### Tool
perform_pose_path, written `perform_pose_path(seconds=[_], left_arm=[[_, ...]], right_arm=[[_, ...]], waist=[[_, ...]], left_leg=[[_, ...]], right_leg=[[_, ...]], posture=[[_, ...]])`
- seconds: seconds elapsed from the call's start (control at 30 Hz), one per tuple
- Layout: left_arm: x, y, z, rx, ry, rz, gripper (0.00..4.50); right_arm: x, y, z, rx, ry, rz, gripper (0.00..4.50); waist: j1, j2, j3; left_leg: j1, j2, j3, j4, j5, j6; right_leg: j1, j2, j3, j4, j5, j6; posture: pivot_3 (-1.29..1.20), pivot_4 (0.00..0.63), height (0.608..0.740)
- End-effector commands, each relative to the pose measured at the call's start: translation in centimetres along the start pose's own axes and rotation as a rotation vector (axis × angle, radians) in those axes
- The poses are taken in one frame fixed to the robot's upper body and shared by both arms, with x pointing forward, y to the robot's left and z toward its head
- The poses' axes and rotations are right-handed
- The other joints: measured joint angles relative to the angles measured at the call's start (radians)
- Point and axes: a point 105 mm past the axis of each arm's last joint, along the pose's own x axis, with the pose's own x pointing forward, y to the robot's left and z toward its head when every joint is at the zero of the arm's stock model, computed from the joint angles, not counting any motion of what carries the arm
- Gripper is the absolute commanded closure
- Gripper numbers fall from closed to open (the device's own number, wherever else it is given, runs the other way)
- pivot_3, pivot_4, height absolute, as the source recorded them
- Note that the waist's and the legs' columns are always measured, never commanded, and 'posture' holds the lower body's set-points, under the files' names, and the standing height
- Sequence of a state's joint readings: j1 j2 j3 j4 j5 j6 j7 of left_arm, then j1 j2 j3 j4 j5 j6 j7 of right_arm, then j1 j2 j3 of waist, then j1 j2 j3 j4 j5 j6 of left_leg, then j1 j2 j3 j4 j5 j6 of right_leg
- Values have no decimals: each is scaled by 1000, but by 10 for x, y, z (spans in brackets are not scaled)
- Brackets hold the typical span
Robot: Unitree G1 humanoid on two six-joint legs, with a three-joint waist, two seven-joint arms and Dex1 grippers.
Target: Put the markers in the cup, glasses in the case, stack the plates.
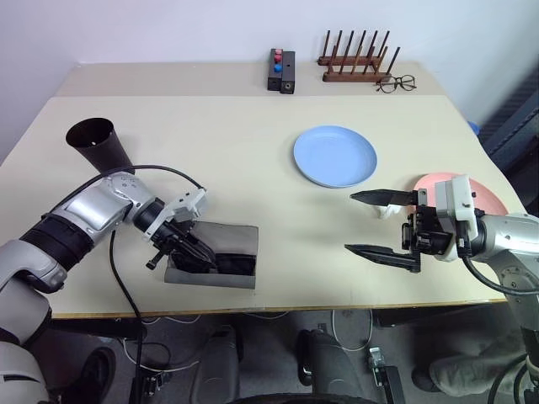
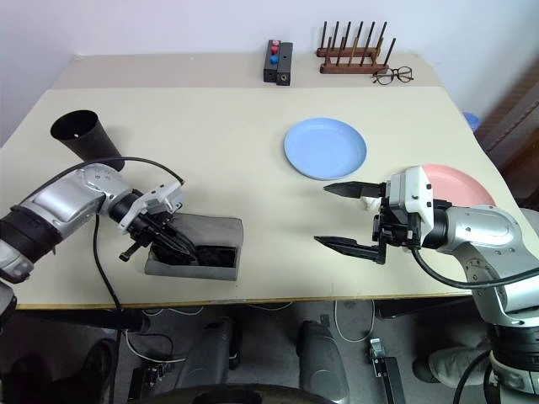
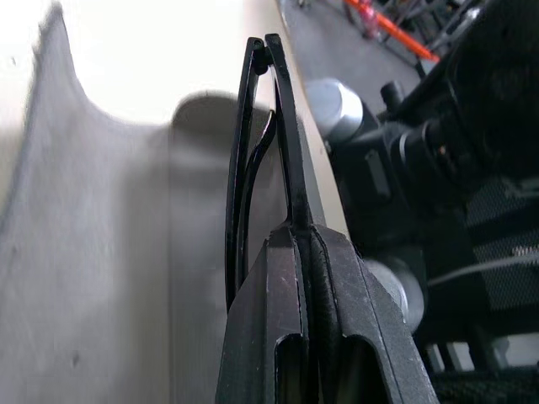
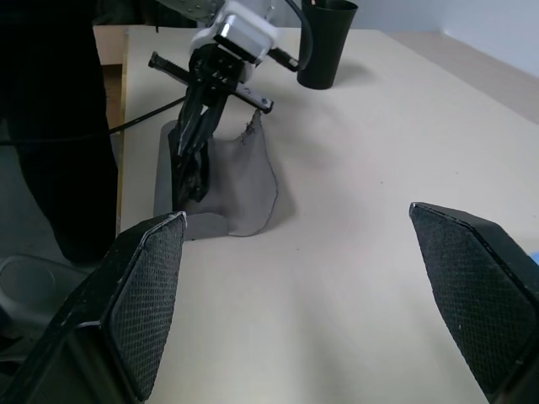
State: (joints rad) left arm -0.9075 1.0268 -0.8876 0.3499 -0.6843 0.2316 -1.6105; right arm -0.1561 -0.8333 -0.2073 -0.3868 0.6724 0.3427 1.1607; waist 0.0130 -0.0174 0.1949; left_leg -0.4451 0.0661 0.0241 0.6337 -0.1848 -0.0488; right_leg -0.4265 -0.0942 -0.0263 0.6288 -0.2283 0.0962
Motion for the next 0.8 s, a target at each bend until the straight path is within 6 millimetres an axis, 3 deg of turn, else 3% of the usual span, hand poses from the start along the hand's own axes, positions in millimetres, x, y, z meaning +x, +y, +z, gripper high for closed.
perform_pose_path(seconds=[0.03,0.57,0.67,0.8], left_arm=[[-4,-1,2,-1,-11,7,4456],[6,-7,-5,-137,-42,-45,4456],[8,-7,-8,-135,-27,-42,3501],[5,-2,-2,-121,-51,-22,1549]], right_arm=[[-1,-1,11,-38,-26,-3,145],[-1,-4,11,-38,-21,-8,145],[-1,-4,11,-37,-20,-9,145],[-1,-4,11,-35,-18,-10,145]], waist=[[1,0,0],[0,0,0],[0,0,0],[1,0,0]], left_leg=[[0,0,0,0,0,0],[0,0,0,0,0,0],[0,0,0,0,0,0],[0,0,0,0,0,0]], right_leg=[[0,0,0,0,0,0],[0,0,0,0,0,0],[0,0,0,0,0,0],[0,0,0,0,0,0]], posture=[[0,150,740],[0,150,740],[0,150,740],[0,150,740]])
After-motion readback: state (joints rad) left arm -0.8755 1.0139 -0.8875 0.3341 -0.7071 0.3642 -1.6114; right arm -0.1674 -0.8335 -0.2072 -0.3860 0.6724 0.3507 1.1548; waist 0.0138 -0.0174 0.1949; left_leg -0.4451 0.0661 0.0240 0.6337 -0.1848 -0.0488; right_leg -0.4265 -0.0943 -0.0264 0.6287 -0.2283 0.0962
